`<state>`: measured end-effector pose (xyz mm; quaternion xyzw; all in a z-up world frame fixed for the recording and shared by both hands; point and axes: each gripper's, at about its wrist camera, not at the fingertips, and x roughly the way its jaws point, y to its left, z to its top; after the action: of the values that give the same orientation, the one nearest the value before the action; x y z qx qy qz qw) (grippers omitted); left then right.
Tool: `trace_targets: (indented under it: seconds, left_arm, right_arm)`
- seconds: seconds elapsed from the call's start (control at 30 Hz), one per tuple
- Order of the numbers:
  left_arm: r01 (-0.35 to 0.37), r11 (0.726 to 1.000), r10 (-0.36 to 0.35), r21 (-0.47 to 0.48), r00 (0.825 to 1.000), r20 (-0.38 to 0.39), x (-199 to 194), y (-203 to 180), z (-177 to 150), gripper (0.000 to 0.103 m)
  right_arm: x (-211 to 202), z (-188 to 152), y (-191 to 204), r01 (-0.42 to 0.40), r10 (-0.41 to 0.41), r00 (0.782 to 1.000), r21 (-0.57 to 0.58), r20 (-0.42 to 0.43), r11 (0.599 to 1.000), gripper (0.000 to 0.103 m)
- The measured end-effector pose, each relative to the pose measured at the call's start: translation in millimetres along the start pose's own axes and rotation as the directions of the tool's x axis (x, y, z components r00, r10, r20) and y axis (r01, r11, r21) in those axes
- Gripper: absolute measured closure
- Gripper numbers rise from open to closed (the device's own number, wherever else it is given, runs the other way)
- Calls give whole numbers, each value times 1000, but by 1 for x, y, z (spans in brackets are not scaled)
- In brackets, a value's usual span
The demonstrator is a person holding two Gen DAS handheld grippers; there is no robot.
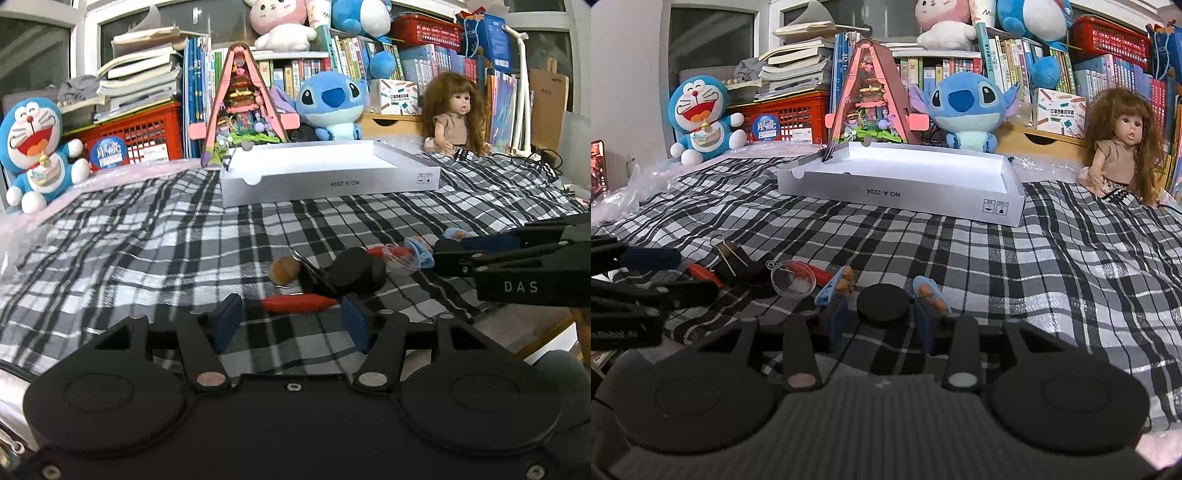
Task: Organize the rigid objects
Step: 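Move both tools back from the box toward the remaining objects, then grasp the red-handled stick with the left tool while the right tool grasps another black puck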
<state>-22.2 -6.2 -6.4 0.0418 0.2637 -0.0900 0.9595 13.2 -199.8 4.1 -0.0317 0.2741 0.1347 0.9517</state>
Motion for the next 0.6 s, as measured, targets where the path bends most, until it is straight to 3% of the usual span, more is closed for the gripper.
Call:
trace_targets:
  seconds: [0.1, 0.13, 0.17, 0.23, 0.6]
  left_arm:
    - [0, 1000, 0, -18, 1000, 7, 3, -3, -1, 51]
    - [3, 1000, -3, -22, 1000, 11, 4, -3, -1, 61]
    - [8, 1000, -8, -28, 1000, 14, 4, -3, 0, 61]
    - [5, 999, -4, -38, 1000, 16, 4, -3, 0, 61]
    - [6, 999, -4, -48, 998, 55, -9, 5, 15, 61]
  right_arm:
    - [1, -1, 2, 2, -2, 1000, -9, 4, 1000, 46]
    - [1, -1, 2, 2, -2, 1000, -9, 6, 1000, 49]
    - [0, -1, 3, 0, 0, 1000, -8, 9, 1000, 61]
    - [-1, -2, 4, 3, -3, 1000, -10, 16, 1000, 66]
    - [-10, 8, 6, 23, -23, 998, -3, 58, 1000, 66]
